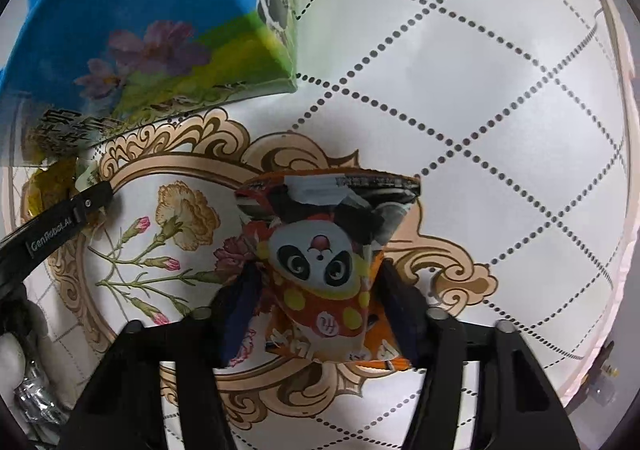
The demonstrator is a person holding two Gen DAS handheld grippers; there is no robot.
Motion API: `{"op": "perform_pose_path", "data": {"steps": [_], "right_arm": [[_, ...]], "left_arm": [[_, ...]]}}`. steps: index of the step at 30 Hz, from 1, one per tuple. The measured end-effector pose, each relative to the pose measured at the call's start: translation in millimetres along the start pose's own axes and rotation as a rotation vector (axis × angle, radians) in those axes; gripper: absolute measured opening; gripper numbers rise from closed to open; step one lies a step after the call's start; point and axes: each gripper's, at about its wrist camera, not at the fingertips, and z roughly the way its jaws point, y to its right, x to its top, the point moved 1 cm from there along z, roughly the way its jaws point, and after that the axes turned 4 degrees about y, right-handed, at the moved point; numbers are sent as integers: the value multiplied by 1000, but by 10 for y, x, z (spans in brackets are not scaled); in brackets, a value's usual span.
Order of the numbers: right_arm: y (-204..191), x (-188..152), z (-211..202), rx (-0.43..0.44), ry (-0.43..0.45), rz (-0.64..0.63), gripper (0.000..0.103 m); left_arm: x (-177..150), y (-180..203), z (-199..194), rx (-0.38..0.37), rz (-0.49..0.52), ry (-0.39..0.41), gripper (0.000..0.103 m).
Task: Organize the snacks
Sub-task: 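Grasp the round amber candy with the left tool while the right tool grasps the panda-print bag, then carry both items into the cardboard box and open both tools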
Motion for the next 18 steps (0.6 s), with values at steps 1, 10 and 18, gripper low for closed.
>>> {"op": "perform_pose_path", "data": {"steps": [1, 10, 18], "right_arm": [[-3, -28, -6, 10, -5, 0, 56], [-127, -595, -48, 182, -111, -33, 54], [-367, -787, 57, 114, -125, -100, 55]], "left_arm": [[-46, -20, -32, -1, 0, -1, 40], [-967, 22, -463, -45, 82, -33, 40], [-1425, 212, -371, 11, 133, -28, 42]]}}
